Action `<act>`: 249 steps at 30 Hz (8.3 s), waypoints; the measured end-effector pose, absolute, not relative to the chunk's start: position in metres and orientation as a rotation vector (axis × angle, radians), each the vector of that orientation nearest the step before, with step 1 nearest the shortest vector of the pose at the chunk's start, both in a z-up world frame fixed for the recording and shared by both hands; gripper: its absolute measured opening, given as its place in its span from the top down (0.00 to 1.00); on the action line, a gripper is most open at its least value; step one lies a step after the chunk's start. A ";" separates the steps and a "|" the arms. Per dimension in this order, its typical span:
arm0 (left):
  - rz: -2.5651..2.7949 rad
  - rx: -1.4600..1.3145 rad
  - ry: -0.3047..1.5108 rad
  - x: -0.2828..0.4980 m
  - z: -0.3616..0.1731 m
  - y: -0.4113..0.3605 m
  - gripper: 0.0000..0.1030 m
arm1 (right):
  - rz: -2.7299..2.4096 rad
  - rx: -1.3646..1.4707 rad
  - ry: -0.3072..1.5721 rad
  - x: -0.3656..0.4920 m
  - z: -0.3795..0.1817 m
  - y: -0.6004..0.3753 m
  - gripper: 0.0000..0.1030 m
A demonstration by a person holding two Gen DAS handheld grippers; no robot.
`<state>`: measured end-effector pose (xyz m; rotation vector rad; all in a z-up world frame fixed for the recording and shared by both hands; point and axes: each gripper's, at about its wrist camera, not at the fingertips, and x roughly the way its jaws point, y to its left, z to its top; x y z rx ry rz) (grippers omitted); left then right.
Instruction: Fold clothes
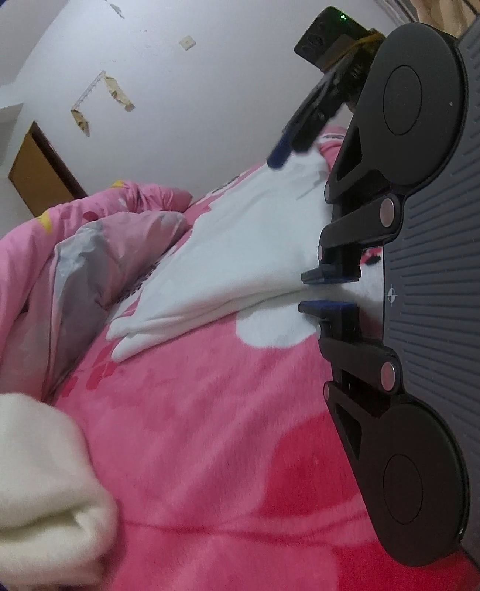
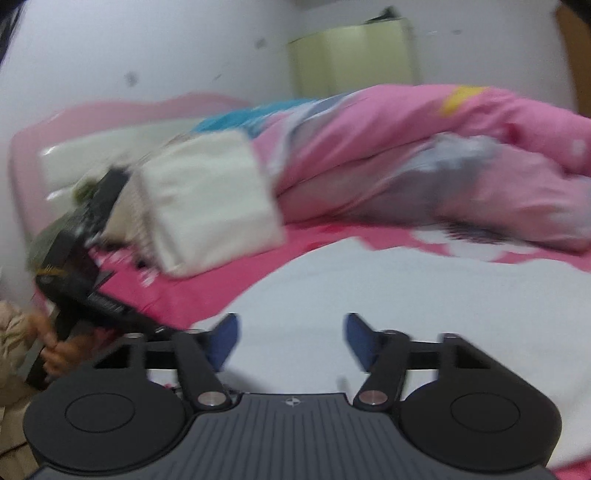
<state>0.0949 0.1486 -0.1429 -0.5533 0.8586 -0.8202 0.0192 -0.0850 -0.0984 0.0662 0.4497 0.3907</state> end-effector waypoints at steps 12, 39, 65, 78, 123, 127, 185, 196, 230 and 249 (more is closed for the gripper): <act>-0.774 -0.547 0.788 0.089 -0.141 0.158 0.95 | 0.466 -0.066 0.442 0.019 -0.114 -0.037 0.81; -0.671 -0.324 0.699 0.066 -0.119 0.039 0.81 | 0.199 0.307 0.430 -0.043 -0.122 -0.219 0.63; -0.707 -0.384 0.660 0.069 -0.127 0.050 0.81 | 0.171 0.030 0.660 -0.070 -0.107 -0.393 0.91; -0.712 -0.375 0.654 0.069 -0.128 0.050 0.81 | 0.185 -0.434 0.597 -0.070 -0.087 -0.374 0.95; -0.717 -0.376 0.656 0.068 -0.127 0.053 0.81 | -0.003 0.906 0.528 -0.067 -0.131 -0.471 0.89; -0.721 -0.385 0.662 0.069 -0.127 0.053 0.81 | -0.083 0.997 0.496 -0.087 -0.153 -0.492 0.92; -0.714 -0.204 0.606 0.067 -0.115 0.004 0.74 | -0.075 0.405 0.663 -0.011 -0.124 -0.329 1.00; -0.703 -0.265 0.605 0.067 -0.114 0.018 0.74 | -0.076 0.404 0.671 -0.008 -0.126 -0.329 1.00; -0.711 -0.426 0.456 0.046 -0.107 0.070 0.29 | -0.081 0.389 0.674 -0.008 -0.127 -0.329 1.00; -0.779 -0.409 0.508 0.061 -0.081 0.031 0.04 | -0.092 0.317 0.678 -0.007 -0.117 -0.317 0.99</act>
